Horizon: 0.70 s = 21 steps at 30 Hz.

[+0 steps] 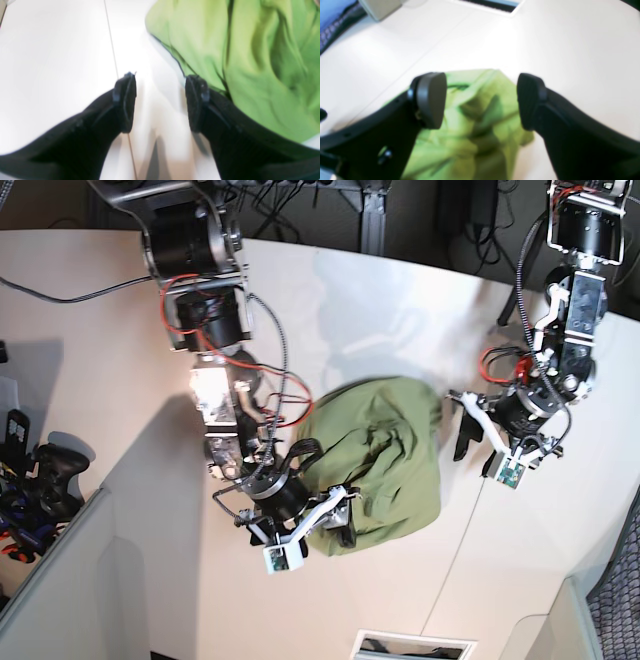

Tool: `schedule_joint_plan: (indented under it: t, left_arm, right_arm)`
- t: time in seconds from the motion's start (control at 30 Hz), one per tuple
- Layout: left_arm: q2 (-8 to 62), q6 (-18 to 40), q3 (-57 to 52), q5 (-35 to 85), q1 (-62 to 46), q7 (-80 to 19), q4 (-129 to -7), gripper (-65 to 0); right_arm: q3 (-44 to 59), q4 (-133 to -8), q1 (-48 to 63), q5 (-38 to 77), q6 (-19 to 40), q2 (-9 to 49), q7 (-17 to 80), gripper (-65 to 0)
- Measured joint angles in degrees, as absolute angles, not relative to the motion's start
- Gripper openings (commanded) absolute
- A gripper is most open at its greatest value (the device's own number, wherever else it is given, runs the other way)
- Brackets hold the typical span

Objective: Layout the t-shirt on the table in an organized manner, then fold the t-shirt properly
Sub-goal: 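Lower both grippers onto the crumpled green t-shirt, then grasp the shirt with both grippers and lift it off the table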

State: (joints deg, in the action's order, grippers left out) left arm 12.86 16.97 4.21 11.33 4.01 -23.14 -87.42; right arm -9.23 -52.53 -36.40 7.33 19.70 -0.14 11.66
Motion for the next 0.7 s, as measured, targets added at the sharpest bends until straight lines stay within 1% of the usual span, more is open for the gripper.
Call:
schedule_joint_plan:
  t: [0.17,0.3,0.33,0.37,0.4,0.47,0.5,0.7]
  left_arm:
    - [12.4,16.9,4.2,13.6,6.4,-22.8,-86.8,-30.1]
    - [9.1,16.8,4.2,13.6,6.2,-22.7,-84.6,-30.1]
    - [8.2,16.7,4.2,13.6,6.1,-22.7,-84.2,-30.1]
    - [7.5,16.7,4.3,13.6,6.1,-22.7,-84.1,-30.1]
    - [7.2,16.8,4.3,13.6,6.1,-22.6,-84.0,-30.1]
    - [7.2,16.8,4.3,13.7,6.2,-22.5,-84.0,-30.1]
    - [7.4,16.7,4.2,13.6,6.2,-22.5,-84.0,-30.1]
    - [7.3,16.8,4.2,13.6,6.2,-22.5,-84.0,-30.1]
  right_arm:
    - [-9.2,-44.8,-39.6,4.8,19.5,-2.1,9.8,-21.3]
    - [-9.1,-39.4,-39.6,1.9,16.5,-2.9,8.1,-22.2]
    - [-9.1,-38.4,-39.4,0.9,16.3,-3.2,7.6,-24.9]
    - [-9.1,-38.0,-39.1,-0.1,15.8,-3.6,7.1,-30.6]
    - [-9.1,-37.7,-38.9,-0.4,15.2,-3.9,6.5,-38.8]
    - [-9.1,-37.5,-38.9,-0.6,14.9,-4.1,6.4,-57.9]
    - [-9.1,-37.6,-39.0,-0.4,14.8,-4.1,6.2,-65.0]
    - [-9.1,-42.1,-39.0,-0.4,14.7,-4.1,6.2,-65.0]
